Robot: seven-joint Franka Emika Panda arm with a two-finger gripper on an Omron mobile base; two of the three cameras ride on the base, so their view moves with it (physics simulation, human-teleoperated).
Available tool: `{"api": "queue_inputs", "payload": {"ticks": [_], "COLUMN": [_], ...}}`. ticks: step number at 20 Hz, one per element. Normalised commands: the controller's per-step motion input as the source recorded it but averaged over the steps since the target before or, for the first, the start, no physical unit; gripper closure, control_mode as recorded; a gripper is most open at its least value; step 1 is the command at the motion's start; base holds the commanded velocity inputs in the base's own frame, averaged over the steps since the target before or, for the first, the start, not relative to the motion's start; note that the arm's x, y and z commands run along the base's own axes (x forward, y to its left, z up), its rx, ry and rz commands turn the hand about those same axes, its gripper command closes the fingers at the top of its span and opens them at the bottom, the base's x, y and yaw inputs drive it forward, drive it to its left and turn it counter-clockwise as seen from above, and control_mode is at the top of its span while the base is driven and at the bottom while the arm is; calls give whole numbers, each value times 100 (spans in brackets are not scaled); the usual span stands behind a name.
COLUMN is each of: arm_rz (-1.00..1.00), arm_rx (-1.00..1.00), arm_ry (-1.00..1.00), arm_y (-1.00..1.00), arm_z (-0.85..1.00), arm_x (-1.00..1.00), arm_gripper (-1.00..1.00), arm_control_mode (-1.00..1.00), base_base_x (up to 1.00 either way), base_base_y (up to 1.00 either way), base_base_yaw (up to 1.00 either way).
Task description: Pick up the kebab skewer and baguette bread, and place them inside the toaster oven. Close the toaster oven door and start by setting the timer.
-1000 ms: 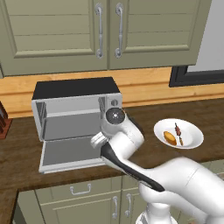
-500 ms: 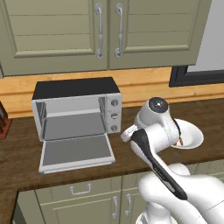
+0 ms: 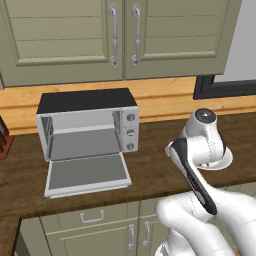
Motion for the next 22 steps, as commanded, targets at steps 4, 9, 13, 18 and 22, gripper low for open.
{"api": "queue_inputs", "payload": {"ticks": [4,9,13,18,22], "arm_rz": [-22,-20,-11,-1,0], "arm_rx": [7,13,18,11,2], "arm_ry": [18,12,7,1,1], "arm_y": [-100,-91,-45,0,0], "arm_z": [1,-20,-38,-39,-37], "arm_x": [45,59,31,11,0], "arm_gripper": [-100,-100,-100,-100,-100], "arm_control_mode": [-100,-100,-100,-100,-100], "base_base_x": [0,0,0,0,0], "base_base_y": [0,0,0,0,0], "base_base_yaw": [0,0,0,0,0]}}
